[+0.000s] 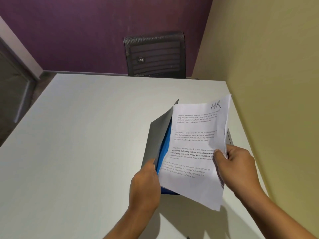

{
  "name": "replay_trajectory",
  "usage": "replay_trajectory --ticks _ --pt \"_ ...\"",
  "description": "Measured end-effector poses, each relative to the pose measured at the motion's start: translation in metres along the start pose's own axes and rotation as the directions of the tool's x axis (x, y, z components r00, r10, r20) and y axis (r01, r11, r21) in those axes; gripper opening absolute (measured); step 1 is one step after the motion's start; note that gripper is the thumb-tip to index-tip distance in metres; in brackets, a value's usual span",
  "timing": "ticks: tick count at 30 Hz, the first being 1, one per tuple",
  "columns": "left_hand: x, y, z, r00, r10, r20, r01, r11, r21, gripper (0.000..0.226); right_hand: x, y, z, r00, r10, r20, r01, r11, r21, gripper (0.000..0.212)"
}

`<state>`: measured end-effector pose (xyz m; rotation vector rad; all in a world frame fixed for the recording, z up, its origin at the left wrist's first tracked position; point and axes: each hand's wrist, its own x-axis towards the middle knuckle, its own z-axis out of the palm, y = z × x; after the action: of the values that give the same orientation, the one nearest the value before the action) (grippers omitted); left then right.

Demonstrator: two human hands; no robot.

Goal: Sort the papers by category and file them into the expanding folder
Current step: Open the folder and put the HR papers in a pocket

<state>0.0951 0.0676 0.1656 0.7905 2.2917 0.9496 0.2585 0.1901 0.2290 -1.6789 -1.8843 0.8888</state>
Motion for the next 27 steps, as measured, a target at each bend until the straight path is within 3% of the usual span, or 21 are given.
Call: replay_trajectory --ticks 11,19,27 --pt "0.004 0.006 0.001 0.998 0.057 -0.004 -0.057 0.998 -0.001 0.019 0.012 -0.004 -0.001 0.999 -0.049 0.014 0.05 0.997 -0.056 0.04" --pt "0.008 0.002 0.007 0.998 0.069 -0.001 -0.069 0.997 0.039 0.026 0.023 -0.035 0.01 0.97 -0.212 0.119 0.221 0.973 -0.064 0.048" --pt "0.01 0.0 -0.001 0.997 0.073 -0.021 -0.073 0.997 0.005 0.022 0.031 -0.026 0.016 0.98 -0.142 0.141 0.165 0.972 -0.17 0.045"
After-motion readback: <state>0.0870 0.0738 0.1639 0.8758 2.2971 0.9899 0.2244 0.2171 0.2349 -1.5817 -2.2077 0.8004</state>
